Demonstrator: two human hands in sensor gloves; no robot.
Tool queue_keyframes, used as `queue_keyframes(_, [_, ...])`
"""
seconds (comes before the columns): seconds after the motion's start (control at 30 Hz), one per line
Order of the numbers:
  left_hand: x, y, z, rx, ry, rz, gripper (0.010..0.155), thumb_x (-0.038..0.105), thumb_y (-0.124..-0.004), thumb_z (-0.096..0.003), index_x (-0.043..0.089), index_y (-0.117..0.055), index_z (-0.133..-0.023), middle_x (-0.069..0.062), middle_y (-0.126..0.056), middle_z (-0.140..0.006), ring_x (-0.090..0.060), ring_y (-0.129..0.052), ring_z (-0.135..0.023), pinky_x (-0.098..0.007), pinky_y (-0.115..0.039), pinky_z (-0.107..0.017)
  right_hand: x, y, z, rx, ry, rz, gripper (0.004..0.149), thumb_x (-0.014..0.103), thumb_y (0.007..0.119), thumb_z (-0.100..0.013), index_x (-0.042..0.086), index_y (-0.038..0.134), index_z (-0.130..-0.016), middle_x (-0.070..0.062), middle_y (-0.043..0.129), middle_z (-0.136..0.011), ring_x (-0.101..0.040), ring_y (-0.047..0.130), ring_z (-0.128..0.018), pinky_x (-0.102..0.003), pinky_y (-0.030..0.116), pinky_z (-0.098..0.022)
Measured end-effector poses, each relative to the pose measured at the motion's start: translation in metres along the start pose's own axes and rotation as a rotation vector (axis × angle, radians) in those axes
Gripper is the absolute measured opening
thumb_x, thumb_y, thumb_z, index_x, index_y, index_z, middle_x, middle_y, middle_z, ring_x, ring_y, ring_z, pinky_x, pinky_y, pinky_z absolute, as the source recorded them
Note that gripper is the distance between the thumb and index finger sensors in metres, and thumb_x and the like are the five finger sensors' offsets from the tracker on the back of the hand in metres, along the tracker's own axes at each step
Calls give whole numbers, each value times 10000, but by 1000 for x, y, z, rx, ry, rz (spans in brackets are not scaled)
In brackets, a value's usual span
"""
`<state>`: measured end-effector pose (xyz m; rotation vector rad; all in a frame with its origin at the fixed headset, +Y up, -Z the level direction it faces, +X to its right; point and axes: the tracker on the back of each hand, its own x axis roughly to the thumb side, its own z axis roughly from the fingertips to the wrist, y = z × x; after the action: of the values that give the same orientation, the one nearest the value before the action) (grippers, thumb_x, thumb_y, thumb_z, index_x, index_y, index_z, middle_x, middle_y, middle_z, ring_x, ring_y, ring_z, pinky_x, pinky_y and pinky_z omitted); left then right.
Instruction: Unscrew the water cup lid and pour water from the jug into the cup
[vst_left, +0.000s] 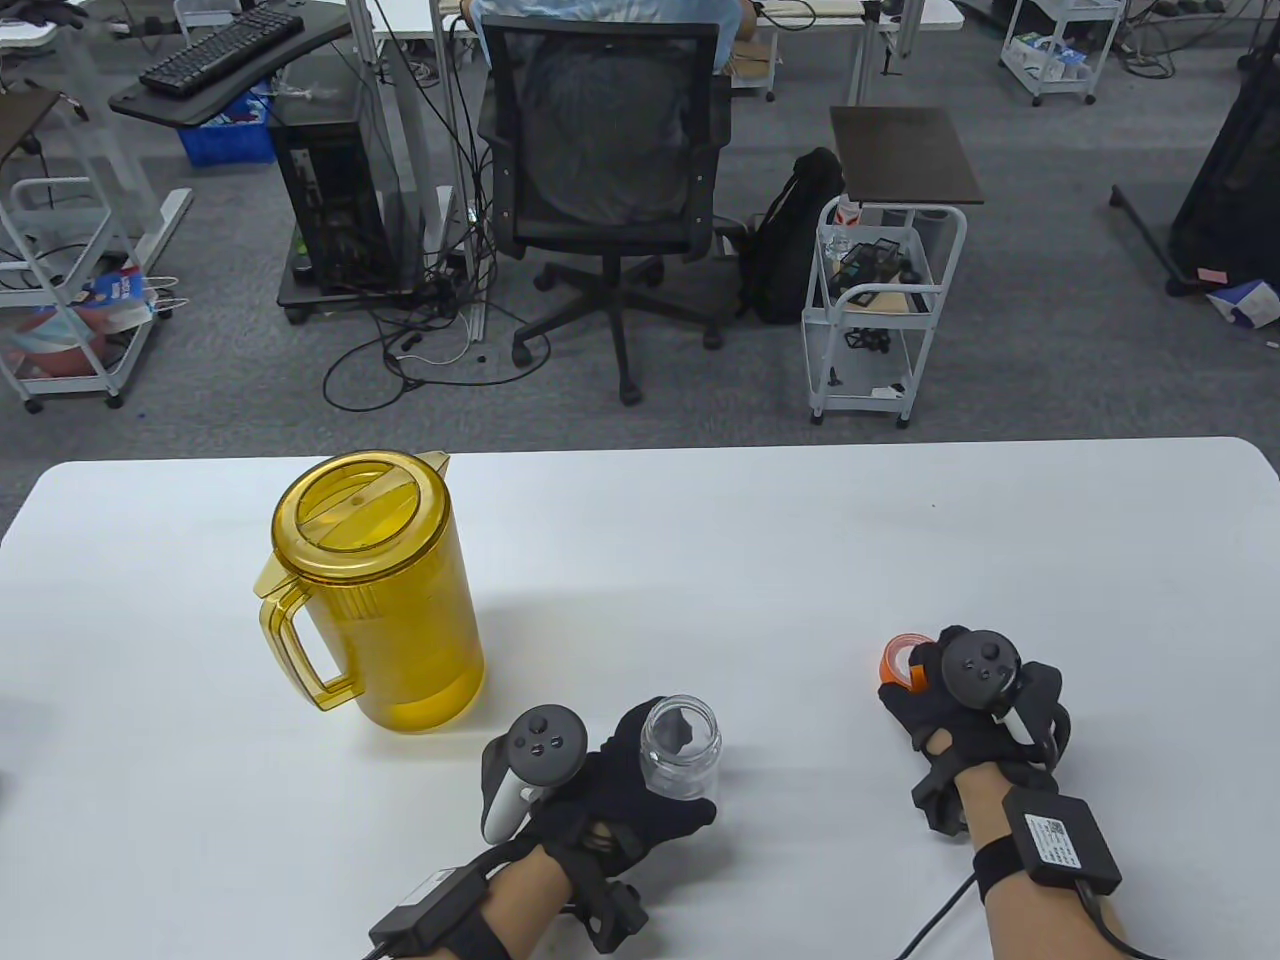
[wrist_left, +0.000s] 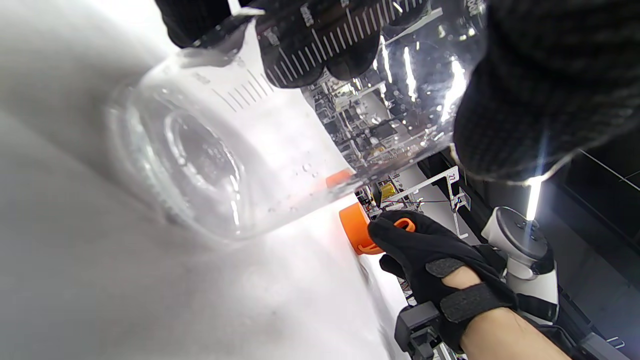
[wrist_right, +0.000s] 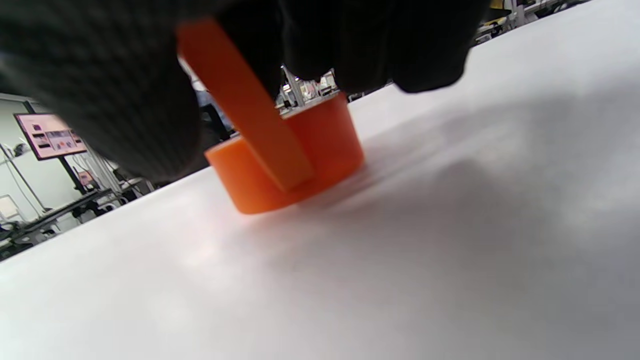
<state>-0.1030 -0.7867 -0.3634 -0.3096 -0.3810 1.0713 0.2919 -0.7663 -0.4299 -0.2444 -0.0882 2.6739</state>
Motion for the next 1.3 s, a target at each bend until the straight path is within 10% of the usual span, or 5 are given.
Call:
queue_keyframes(0.53, [0, 0, 1, 2, 12, -3, 1092, 625, -1077, -311, 409, -360, -1105, 94, -565, -1170, -264, -682, -1139, -565, -606, -809, 38, -57, 58, 16, -354, -215, 900, 613, 925, -399, 218, 508, -1091, -129, 430, -1140, -453, 511, -1059, -688, 557, -727])
queue_keyframes(0.83, [1, 1, 1, -9, 14, -43, 1089, 632, -1058, -320, 385, -352, -1113, 82, -555, -1177, -280, -678, -1139, -554, -622, -800, 100, 11, 83, 444, -542, -539, 963, 639, 909, -405, 196, 422, -1107, -149, 413, -1139, -475, 563, -1033, -672, 617, -706])
queue_keyframes(1.3, [1, 5, 4, 1, 12, -120, 1090, 590, -1043, -316, 250, -402, -1129, -49, -568, -1174, -326, -717, -1124, -507, -694, -775, 146, 73, 96, 489, -536, -637, 1124, 618, 976, -352, 214, 233, -1092, -117, 335, -1125, -476, 557, -1017, -684, 626, -695])
